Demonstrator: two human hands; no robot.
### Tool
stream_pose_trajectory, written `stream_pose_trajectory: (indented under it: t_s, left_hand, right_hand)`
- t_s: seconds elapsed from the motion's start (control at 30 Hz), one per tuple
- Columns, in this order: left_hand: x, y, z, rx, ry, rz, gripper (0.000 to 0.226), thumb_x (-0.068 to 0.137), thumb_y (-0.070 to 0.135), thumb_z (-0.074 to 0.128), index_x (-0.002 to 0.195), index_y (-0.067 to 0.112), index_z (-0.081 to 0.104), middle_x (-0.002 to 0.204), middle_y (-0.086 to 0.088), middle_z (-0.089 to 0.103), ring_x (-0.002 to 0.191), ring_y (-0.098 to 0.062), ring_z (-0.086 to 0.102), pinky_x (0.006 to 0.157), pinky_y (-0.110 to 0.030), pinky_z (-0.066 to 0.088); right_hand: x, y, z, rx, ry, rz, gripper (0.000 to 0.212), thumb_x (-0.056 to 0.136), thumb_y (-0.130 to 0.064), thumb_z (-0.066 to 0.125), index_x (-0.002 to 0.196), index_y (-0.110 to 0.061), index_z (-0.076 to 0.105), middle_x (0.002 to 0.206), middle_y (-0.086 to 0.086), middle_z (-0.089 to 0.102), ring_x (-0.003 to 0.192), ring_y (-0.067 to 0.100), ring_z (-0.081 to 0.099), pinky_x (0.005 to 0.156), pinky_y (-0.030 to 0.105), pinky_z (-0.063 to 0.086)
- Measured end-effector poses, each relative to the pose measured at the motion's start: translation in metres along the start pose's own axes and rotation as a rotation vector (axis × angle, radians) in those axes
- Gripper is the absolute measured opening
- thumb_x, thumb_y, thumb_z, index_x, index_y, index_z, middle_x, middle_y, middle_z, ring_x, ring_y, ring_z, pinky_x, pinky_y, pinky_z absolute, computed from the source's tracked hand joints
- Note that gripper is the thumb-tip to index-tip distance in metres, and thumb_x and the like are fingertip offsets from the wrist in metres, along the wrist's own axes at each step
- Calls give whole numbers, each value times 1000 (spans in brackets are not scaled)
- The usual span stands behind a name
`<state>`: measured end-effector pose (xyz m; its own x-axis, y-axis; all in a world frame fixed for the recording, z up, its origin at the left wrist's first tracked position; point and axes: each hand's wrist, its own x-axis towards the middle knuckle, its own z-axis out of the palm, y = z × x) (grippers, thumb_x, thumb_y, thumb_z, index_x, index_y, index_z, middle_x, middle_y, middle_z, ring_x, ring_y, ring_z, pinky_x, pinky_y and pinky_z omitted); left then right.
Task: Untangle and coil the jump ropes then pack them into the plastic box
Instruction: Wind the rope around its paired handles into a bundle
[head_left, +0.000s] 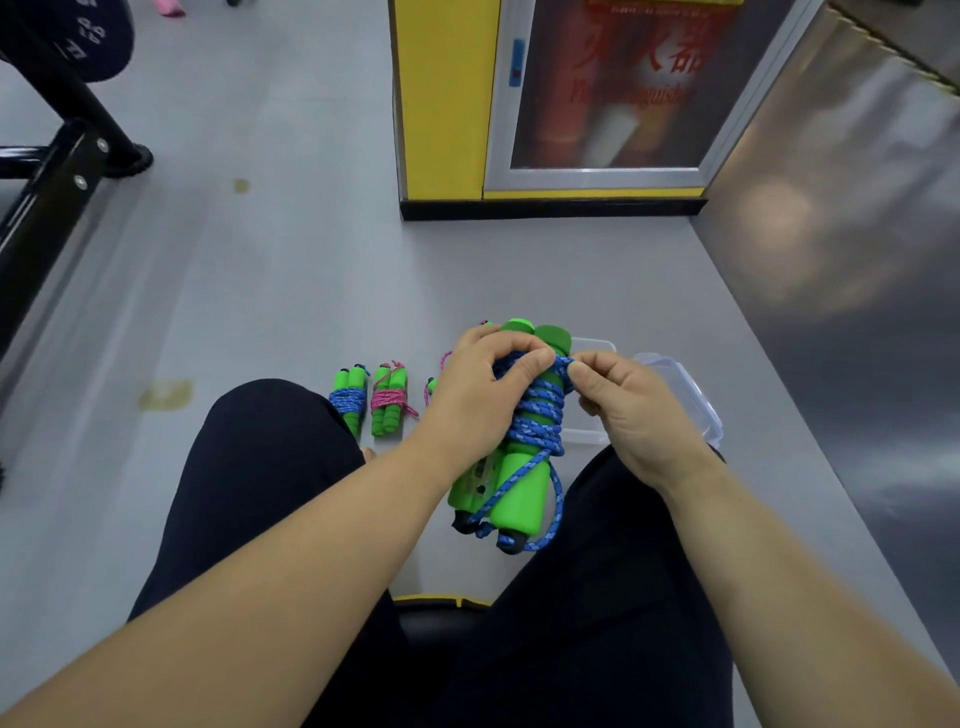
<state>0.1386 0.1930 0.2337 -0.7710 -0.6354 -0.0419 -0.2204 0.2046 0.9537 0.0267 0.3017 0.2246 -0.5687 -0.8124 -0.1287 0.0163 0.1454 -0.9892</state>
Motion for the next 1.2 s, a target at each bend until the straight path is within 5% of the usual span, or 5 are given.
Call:
stream_pose_trajectory:
  t_s: [0.13,0.4,0.77,1.0,1.2]
  left_hand:
    - [3,-1,7,-37,54,-7,6,90,31,59,86,29,62,100,-1,63,99,-17,58,92,-39,48]
    - [1,-1,4,-89,105,-77,13,88,36,62,79,29,56,95,-8,64,90,-30,62,82,-52,52]
    - [18,-13,-1,33,134,-75,21,90,42,55,80,26,63,100,-8,63,87,-18,61,83,-36,51]
    - [17,-21,2,30,157,-101,23,90,44,55,82,25,65,101,-7,63,86,-15,61,80,-31,49]
    - [14,-9,3,88,187,-112,20,92,40,53,87,23,63,113,2,51,81,25,42,66,7,28]
  right_hand:
    - [5,-4,-2,30,-38,54,15,81,-30,54,82,-19,63,78,3,49,70,13,35,65,24,31]
    - [12,-5,4,-4,-22,43,22,97,-12,43,85,-15,60,62,-17,57,54,-6,47,57,7,38]
    - [15,1,26,375,240,116,11,88,-9,59,78,-12,55,68,0,63,55,8,60,51,20,49]
    - [8,13,22,-382,340,-413,9,84,-12,65,78,-19,64,82,0,61,74,16,64,67,26,55]
    - [8,8,21,-641,396,-554,11,83,-10,64,87,-3,72,85,7,63,79,8,57,71,25,53]
